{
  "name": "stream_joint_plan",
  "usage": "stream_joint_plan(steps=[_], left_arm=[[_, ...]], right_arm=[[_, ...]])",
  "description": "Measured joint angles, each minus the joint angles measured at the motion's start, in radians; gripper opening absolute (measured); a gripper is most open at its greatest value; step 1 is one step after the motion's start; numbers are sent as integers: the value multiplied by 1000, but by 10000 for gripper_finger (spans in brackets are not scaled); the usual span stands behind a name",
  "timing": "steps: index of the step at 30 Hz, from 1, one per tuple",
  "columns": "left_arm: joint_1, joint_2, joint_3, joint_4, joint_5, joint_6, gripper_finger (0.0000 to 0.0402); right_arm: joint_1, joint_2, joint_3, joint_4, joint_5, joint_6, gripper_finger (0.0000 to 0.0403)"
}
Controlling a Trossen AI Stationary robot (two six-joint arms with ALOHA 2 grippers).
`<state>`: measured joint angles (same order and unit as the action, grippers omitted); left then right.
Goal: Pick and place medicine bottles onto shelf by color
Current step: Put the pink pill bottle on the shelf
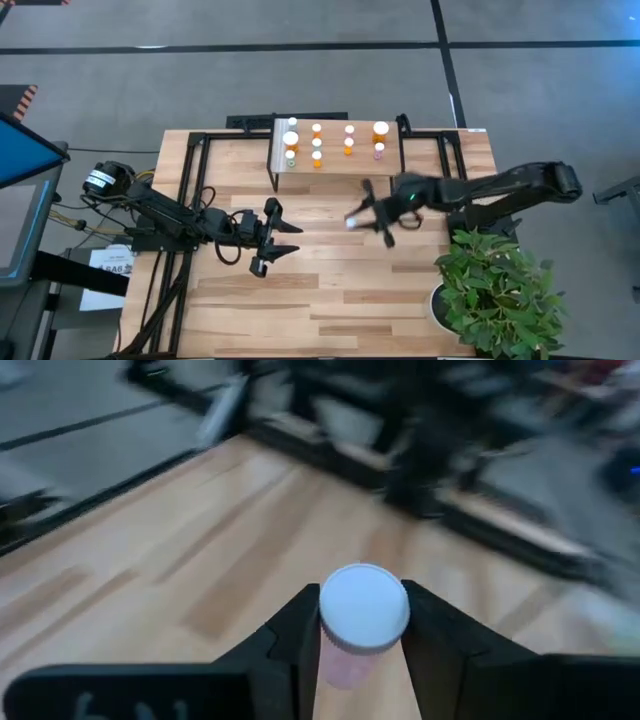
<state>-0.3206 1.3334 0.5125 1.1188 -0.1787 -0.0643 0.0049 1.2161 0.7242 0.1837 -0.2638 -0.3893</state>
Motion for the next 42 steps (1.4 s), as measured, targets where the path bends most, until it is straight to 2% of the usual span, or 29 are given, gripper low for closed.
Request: stream_joint_plan(steps=[7, 12, 16, 26, 36, 42], left_arm=[[0, 0, 0, -4, -1, 13, 183], [0, 0, 0, -6, -1, 18, 183], [0, 0, 0, -7, -3, 29, 183], [0, 0, 0, -8, -14, 31, 183], [0, 0, 0, -12, -20, 37, 183], [0, 0, 0, -15, -20, 42, 183]], right_arm=[[-221, -143, 1, 3, 2, 9, 143], [-347, -137, 1, 45, 3, 122, 139], [-407, -101, 1, 38, 4, 138, 140], [-453, -7, 36, 29, 4, 124, 141], [-453, 75, 86, -60, 5, 93, 152], [-460, 83, 87, -58, 58, 92, 148]])
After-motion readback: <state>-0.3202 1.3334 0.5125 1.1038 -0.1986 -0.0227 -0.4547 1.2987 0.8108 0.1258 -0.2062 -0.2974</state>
